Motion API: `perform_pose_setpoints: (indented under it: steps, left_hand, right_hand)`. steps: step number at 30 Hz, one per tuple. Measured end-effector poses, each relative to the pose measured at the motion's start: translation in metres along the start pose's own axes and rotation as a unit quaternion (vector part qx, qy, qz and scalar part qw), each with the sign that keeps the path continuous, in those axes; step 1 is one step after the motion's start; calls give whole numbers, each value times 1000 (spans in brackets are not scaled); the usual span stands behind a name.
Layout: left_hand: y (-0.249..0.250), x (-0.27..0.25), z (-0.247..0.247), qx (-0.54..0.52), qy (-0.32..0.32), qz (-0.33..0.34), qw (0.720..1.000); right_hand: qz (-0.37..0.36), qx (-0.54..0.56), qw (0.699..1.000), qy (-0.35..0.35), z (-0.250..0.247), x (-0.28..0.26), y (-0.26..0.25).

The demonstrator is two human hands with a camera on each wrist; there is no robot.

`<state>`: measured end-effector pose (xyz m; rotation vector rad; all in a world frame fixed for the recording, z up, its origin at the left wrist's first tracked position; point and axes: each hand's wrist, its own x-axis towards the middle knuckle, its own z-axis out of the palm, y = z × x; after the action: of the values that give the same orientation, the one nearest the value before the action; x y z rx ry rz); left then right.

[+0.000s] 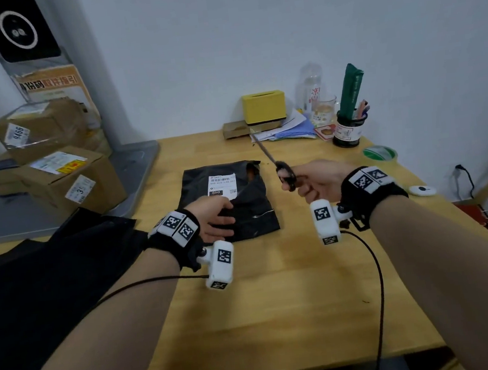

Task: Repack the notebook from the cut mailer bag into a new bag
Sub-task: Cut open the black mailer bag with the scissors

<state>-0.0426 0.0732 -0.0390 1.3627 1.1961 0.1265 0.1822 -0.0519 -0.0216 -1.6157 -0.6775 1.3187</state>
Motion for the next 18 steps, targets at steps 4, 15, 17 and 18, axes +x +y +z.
perform_pose_setpoints:
  steps: [4,15,17,18]
  left_hand:
    - [-1,19,-9,-5,13,-22,1000]
    - [55,88,-12,41,43,64,996]
    - [65,104,-8,39,10,88,995]
    - [69,111,-7,32,1,101,994]
  right_hand:
    - [-29,51,998,-25,10,15,-9]
    - [-55,23,997,-44,7,72,-13]
    - [-59,30,997,-48,5,82,-12]
    - [-57,31,997,-51,4,86,-11]
